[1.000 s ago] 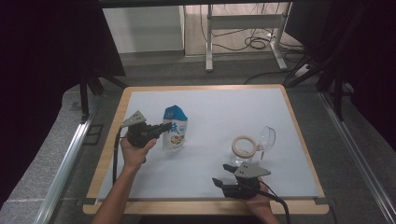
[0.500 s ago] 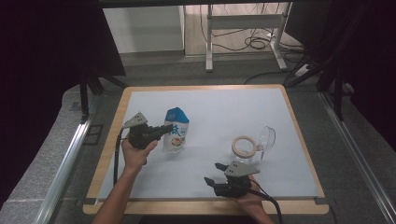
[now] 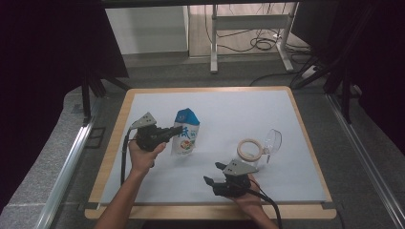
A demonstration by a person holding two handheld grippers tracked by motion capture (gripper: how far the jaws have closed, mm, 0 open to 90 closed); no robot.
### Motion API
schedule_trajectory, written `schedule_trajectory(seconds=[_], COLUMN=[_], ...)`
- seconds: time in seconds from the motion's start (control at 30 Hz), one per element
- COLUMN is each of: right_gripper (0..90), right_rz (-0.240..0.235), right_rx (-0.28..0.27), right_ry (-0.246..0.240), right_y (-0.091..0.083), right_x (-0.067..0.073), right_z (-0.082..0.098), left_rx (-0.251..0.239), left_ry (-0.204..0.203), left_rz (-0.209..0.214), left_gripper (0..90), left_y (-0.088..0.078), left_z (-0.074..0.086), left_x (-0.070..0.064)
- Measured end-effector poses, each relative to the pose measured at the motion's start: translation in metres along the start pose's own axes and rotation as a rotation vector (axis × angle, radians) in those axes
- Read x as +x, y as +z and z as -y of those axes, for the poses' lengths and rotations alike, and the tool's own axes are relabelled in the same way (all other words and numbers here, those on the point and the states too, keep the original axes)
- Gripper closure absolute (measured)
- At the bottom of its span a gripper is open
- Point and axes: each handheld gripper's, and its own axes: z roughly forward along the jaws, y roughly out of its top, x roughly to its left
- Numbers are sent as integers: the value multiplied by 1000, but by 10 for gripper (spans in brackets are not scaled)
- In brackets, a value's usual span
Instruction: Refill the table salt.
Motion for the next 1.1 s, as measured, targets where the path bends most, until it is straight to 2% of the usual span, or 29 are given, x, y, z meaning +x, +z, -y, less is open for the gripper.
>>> schedule_trajectory(seconds=[0.13, 0.5, 0.8, 0.9, 1.1], right_gripper=[350, 351, 351, 350, 350], right_rz=[6, 11, -3, -5, 4], right_rx=[1, 12, 29, 40, 48], right_ry=[18, 16, 19, 1, 1], right_y=[2, 9, 14, 16, 16], right_x=[-2, -2, 1, 5, 5], right_z=[-1, -3, -2, -1, 0], left_rx=[-5, 4, -2, 2, -8], left_ry=[0, 7, 11, 11, 26], left_rz=[8, 27, 54, 69, 85], left_gripper=[900, 900, 900, 900, 900], left_y=[1, 7, 11, 12, 13], left_z=[-3, -5, -6, -7, -9], left_x=[-3, -11, -18, -21, -29])
